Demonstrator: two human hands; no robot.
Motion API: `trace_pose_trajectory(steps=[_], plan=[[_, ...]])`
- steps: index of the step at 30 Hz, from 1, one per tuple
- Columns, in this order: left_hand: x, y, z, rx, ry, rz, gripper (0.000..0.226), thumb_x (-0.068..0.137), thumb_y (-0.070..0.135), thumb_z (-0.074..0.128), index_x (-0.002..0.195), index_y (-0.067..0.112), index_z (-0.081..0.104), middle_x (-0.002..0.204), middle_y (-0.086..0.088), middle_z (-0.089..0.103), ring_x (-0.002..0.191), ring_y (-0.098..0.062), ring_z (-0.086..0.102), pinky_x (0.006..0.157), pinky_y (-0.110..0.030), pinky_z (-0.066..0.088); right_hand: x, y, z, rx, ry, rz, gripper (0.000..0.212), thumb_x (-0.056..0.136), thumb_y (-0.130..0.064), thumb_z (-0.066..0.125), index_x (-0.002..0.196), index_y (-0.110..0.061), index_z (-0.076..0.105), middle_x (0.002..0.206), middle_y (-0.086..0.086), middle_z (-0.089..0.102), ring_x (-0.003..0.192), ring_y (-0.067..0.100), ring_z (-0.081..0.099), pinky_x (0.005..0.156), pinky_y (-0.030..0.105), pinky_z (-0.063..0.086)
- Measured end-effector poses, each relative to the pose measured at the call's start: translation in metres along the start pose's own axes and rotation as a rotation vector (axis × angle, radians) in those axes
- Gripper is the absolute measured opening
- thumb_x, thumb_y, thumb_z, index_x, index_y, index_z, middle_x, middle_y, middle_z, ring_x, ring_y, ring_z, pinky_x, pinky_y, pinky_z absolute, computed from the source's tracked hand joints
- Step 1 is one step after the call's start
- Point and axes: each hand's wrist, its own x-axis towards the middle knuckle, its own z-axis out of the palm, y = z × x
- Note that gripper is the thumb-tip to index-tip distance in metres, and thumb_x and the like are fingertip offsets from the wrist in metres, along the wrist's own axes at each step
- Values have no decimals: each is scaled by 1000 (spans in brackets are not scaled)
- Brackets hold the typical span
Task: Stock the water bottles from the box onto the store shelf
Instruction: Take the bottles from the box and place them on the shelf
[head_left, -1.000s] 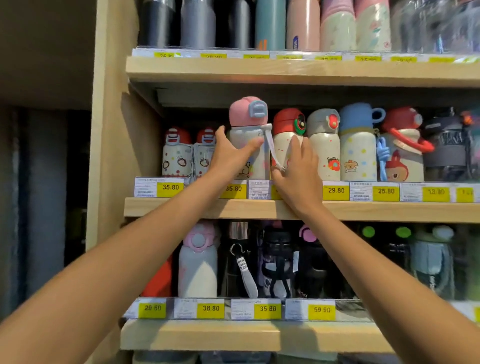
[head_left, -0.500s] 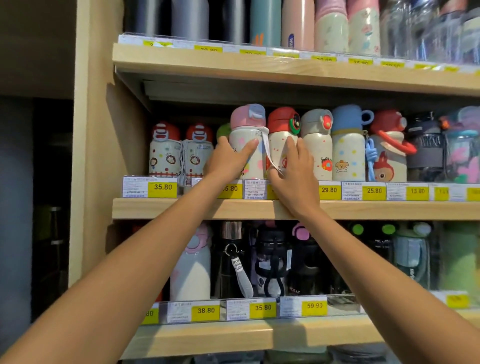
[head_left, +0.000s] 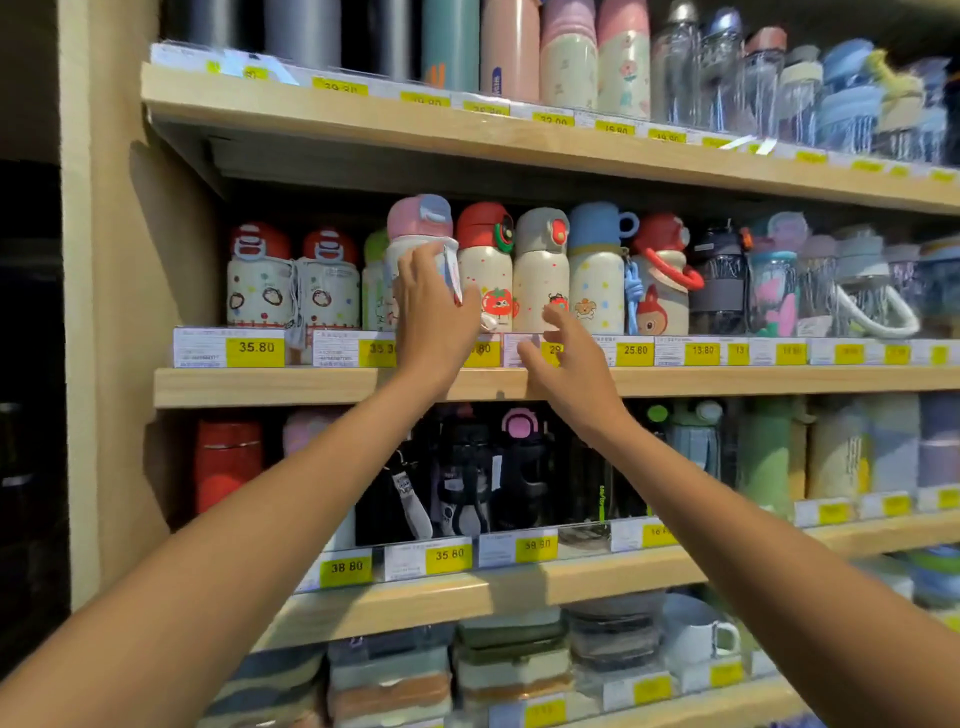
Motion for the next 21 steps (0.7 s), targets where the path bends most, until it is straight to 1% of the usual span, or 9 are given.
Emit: trace_pose_trajectory(steps=[2, 5, 7, 11, 16, 18, 19, 20, 21], plan=[[-24, 18, 17, -127, -91, -62, 42, 90, 16, 54, 129, 10, 43, 134, -6, 46, 123, -20, 45, 102, -34, 39, -14, 15, -19, 33, 5, 68, 47, 94, -25, 56, 137, -11, 45, 135, 2, 52, 116, 14, 51, 94, 26, 43], [-63, 45, 51, -306, -281, -197, 39, 90, 16, 57, 127, 9, 47, 124, 0, 52, 107, -12, 52, 89, -23, 42, -37, 42, -59, 45, 10, 161, 35, 94, -26, 56, 126, -12, 54, 118, -2, 59, 101, 9, 56, 80, 17, 43], [-91, 63, 78, -346, -395, -290, 41, 86, 22, 61, 123, 10, 50, 116, 3, 53, 102, -10, 51, 80, -18, 39, -56, 66, -91, 50, 14, 224, 31, 93, -24, 57, 120, -11, 58, 109, -3, 61, 96, 9, 57, 79, 20, 45], [-145, 91, 140, -389, -577, -451, 32, 90, 22, 60, 119, 11, 54, 120, -8, 60, 111, -21, 58, 89, -29, 41, -98, 117, -154, 34, 10, 355, 28, 91, -20, 60, 115, -8, 62, 102, 4, 64, 93, 13, 58, 84, 27, 46], [-246, 143, 231, -453, -780, -609, 37, 94, 19, 56, 128, 8, 50, 118, -6, 59, 98, -15, 59, 68, -21, 43, -179, 199, -250, 29, -43, 534, 21, 91, -16, 61, 110, -5, 62, 104, 15, 67, 92, 19, 60, 81, 32, 47], [-276, 158, 256, -474, -830, -633, 23, 94, 18, 55, 116, 12, 56, 108, -4, 60, 86, -9, 58, 66, -20, 42, -206, 224, -277, 21, -53, 604, 20, 91, -14, 60, 109, -5, 62, 100, 12, 67, 90, 19, 61, 78, 31, 49], [-312, 175, 282, -494, -915, -659, 9, 94, 18, 54, 103, 17, 56, 98, -1, 59, 79, -6, 56, 66, -21, 41, -236, 243, -308, 0, -34, 675, 21, 91, -14, 59, 110, -6, 61, 100, 12, 67, 89, 19, 62, 74, 28, 50], [-329, 183, 295, -498, -955, -667, 5, 95, 17, 54, 92, 21, 55, 90, 2, 57, 74, -6, 55, 68, -23, 40, -253, 253, -323, -5, -34, 711, 22, 92, -15, 59, 112, -6, 60, 101, 13, 67, 87, 19, 62, 67, 22, 50], [-348, 186, 311, -497, -996, -678, 11, 95, 16, 53, 85, 22, 52, 85, 3, 56, 73, -6, 54, 71, -25, 40, -270, 260, -336, 8, -43, 768, 23, 94, -15, 57, 114, -6, 58, 103, 13, 66, 86, 20, 62, 60, 17, 49]])
